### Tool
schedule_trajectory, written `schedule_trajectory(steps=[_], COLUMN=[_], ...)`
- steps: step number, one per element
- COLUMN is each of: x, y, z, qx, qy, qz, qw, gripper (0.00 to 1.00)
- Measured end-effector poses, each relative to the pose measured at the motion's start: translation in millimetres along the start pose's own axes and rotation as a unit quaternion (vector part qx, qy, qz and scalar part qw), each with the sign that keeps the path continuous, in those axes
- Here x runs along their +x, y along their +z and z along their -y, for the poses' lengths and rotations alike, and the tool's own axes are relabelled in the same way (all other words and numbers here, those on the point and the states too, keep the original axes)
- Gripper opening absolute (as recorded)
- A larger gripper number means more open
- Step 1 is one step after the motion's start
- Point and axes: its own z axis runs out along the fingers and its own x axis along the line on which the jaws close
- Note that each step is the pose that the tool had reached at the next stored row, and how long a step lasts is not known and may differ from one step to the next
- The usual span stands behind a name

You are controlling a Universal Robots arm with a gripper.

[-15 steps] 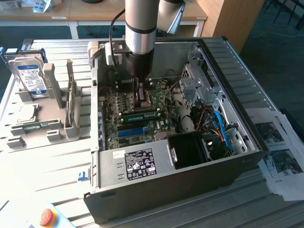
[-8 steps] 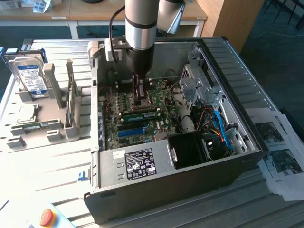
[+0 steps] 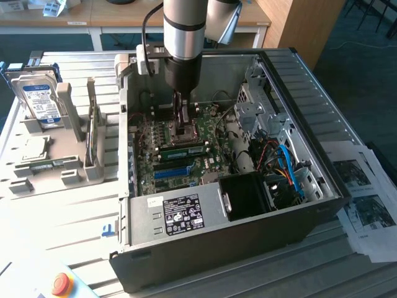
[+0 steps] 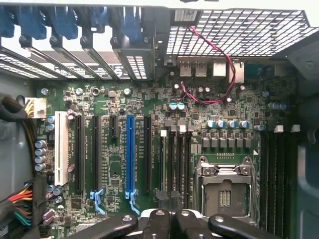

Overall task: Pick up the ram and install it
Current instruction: 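Press down the ram until it locks into place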

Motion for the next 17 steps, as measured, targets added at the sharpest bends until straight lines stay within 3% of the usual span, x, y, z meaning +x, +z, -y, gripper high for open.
schedule_trajectory(steps=[6,17], x=[-0.1,-0.1], y=[-5.7,-6.2], z=[0.0,4.2], qx=[0.0000,-0.0001], qy=[0.000,0.000], qz=[0.0000,-0.0001], qw=[1.0000,1.0000], gripper=[0.10,0.10])
